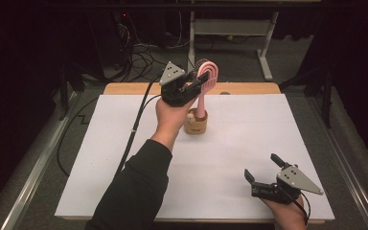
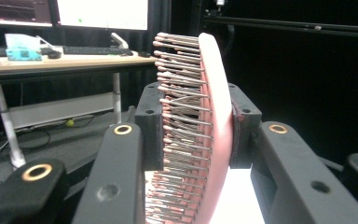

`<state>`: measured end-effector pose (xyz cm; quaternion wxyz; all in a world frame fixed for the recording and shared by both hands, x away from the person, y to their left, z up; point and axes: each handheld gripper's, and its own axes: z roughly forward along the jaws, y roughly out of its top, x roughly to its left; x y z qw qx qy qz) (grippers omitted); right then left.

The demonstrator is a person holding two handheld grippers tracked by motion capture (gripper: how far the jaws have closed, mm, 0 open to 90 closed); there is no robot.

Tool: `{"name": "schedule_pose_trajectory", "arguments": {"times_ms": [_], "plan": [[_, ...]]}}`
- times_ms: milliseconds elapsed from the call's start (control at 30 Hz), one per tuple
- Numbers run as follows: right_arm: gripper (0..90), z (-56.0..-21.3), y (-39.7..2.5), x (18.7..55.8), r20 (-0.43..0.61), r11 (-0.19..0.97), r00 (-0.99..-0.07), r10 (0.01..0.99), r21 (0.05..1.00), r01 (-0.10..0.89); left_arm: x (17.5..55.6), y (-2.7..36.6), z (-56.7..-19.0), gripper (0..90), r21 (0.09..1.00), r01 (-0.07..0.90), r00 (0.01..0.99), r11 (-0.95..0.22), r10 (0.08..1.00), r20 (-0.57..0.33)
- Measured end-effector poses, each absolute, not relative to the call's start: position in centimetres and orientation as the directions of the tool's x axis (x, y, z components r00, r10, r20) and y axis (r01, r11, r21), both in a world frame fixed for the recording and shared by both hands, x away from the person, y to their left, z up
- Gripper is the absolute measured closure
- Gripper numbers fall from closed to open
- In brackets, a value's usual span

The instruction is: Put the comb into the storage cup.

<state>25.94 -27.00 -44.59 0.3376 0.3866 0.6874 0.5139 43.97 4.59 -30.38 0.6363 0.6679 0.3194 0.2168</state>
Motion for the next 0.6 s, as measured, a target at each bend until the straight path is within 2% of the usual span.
{"name": "schedule_pose_trajectory", "arguments": {"times_ms": [600], "plan": [[0.1, -44.6, -27.0, 25.9, -0.065, 0.171, -0.475, 0.877, 0.968, 0.183, 45.0, 4.5, -32.6, 64.3, 0.981, 0.193, 0.681, 0.025, 0.717, -0.152]]}}
